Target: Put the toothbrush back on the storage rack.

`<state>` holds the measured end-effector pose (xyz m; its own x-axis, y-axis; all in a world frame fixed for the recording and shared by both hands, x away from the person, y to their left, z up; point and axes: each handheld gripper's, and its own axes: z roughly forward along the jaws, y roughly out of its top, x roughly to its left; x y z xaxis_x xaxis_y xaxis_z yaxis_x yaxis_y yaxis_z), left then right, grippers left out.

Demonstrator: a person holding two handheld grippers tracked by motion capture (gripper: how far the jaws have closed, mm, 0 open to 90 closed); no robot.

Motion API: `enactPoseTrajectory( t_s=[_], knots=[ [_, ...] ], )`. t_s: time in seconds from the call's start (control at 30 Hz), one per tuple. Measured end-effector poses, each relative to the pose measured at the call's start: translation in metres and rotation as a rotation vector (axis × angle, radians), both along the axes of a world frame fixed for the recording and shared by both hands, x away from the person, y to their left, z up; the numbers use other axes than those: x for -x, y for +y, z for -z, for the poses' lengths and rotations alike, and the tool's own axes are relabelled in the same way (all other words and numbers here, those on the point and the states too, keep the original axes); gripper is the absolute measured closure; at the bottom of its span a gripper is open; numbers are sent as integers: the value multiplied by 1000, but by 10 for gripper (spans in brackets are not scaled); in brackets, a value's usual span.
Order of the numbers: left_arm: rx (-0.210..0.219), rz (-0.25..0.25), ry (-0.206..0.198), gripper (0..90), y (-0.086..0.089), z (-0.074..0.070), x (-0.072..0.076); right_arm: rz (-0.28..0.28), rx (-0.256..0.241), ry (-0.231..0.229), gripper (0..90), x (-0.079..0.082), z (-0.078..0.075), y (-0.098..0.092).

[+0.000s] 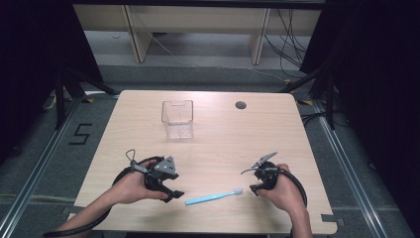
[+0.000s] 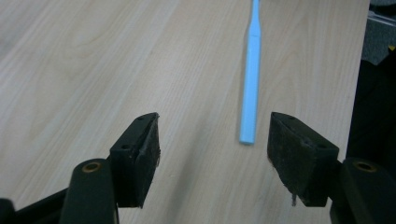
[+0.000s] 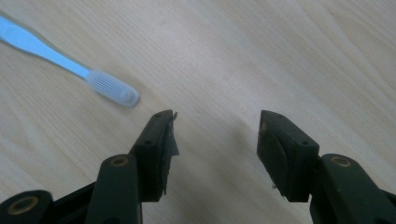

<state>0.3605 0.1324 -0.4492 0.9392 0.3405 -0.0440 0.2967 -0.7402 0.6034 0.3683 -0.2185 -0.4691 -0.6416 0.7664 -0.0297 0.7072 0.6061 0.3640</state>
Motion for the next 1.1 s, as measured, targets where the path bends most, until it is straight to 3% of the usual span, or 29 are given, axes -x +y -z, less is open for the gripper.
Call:
enactPoseTrajectory(
  t_s=[0.4,0.43,0.6,0.63,0.67,0.77,1.1],
  knots=[
    [-73,101,24,411,-38,9,-4,-17,2,14,468,2,-1,3],
    [-114,133,20,421,-43,8,-6,-29,5,12,468,1,-1,3],
    [-167,167,35,470,-57,10,-8,-20,-2,11,465,1,0,4],
    [-220,193,37,478,-62,10,-10,-20,-2,11,465,1,0,4],
    [-220,193,37,483,-62,10,-10,-20,-2,11,465,1,0,3],
    [-291,207,44,490,-74,12,-9,-20,-3,11,464,2,0,4],
    [-375,193,75,551,-97,15,-9,-20,-9,8,462,2,-2,5]
  ],
)
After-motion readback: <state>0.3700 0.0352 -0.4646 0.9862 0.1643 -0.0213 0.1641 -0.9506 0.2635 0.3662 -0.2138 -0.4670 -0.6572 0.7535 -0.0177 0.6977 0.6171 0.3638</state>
